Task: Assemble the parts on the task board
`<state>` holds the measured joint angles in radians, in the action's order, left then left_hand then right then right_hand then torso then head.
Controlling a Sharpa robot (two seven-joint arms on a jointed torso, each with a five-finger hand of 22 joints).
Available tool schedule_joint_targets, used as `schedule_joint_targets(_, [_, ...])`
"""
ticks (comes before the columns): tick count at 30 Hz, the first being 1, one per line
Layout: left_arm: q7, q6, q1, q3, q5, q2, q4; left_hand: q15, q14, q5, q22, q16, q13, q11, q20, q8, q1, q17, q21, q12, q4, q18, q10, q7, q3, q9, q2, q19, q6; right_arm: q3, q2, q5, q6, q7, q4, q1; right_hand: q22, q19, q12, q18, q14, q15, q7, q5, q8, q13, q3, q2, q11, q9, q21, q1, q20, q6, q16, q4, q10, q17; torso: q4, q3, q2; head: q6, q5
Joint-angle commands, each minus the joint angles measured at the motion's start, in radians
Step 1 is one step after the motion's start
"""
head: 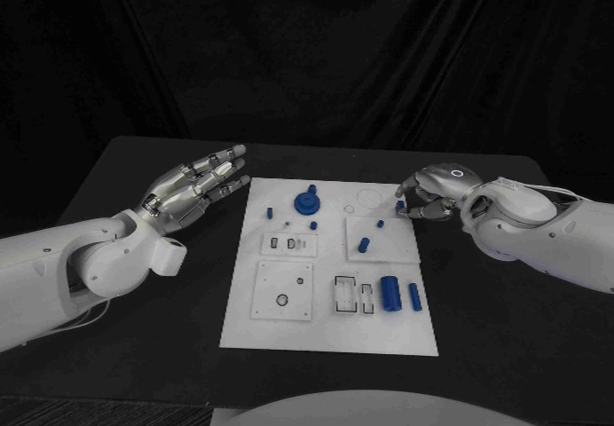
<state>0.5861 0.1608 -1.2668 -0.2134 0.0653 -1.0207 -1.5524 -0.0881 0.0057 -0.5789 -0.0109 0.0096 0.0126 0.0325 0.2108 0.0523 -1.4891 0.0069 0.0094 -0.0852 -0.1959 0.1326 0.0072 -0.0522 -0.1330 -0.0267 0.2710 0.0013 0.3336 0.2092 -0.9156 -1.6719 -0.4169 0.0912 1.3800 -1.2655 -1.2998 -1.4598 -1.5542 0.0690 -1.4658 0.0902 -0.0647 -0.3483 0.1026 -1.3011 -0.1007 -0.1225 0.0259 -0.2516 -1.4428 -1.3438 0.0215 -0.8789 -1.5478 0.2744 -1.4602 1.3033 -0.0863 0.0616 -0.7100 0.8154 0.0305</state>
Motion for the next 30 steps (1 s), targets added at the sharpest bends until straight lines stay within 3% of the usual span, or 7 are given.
schedule_joint_targets(1, [0.008,0.015,0.002,0.001,0.000,0.001,-0.001,-0.010,-0.004,-0.014,0.006,-0.007,0.006,0.011,0.002,0.010,-0.013,-0.006,-0.004,-0.018,0.006,0.048,0.001,-0.003,0.046,-0.014,0.002,0.006,-0.011,0.000,0.002,-0.003,0.015,0.021,-0.004,0.004,-0.202,-0.041,-0.017,-0.030,-0.092,-0.003,-0.005,-0.003,0.000,-0.270,-0.002,-0.010,-0.005,-0.016,0.011,-0.019,0.003,0.001,0.015,-0.004,-0.111,0.209,0.0002,0.0002,0.000,-0.001,-0.002])
schedule_joint_targets(4, [0.007,0.016,0.002,0.001,0.000,0.000,-0.001,-0.011,-0.004,-0.014,0.006,-0.007,0.006,0.012,0.003,0.010,-0.012,-0.006,-0.004,-0.018,0.008,0.047,0.001,-0.003,0.048,-0.014,0.001,0.006,-0.010,0.000,0.004,-0.003,0.012,0.023,-0.006,0.006,-0.201,-0.040,-0.017,-0.029,-0.091,-0.005,-0.007,0.026,0.003,-0.270,0.003,-0.012,-0.006,-0.023,0.014,-0.016,0.005,-0.003,0.017,-0.002,-0.111,0.207,0.0003,0.0003,0.000,-0.001,-0.004])
schedule_joint_targets(11, [0.004,0.018,0.003,0.001,0.000,0.000,-0.001,-0.011,-0.004,-0.014,0.006,-0.007,0.006,0.012,0.003,0.010,-0.012,-0.006,-0.004,-0.018,0.008,0.047,0.001,-0.003,0.048,-0.014,0.001,0.006,-0.010,0.000,0.007,-0.003,-0.002,0.029,-0.010,0.007,-0.199,-0.038,-0.017,-0.028,-0.090,-0.006,-0.007,0.046,0.007,-0.270,0.005,-0.012,-0.007,-0.030,0.020,-0.017,0.006,-0.009,0.021,-0.001,-0.111,0.200,0.0002,0.0002,0.000,0.000,-0.003])
schedule_joint_targets(30, [-0.006,0.029,0.004,0.001,0.000,-0.001,-0.003,-0.011,-0.004,-0.014,0.006,-0.008,0.006,0.012,0.003,0.011,-0.012,-0.006,-0.004,-0.019,0.009,0.047,0.001,-0.006,0.051,-0.015,0.001,0.006,-0.006,0.000,0.014,-0.003,0.001,0.035,-0.021,0.008,-0.197,-0.035,-0.017,-0.026,-0.088,-0.007,-0.008,0.051,0.024,-0.270,0.004,-0.005,-0.007,-0.045,0.026,-0.021,0.007,-0.029,0.028,-0.002,-0.111,0.190,0.0000,0.0000,0.000,0.004,-0.002])
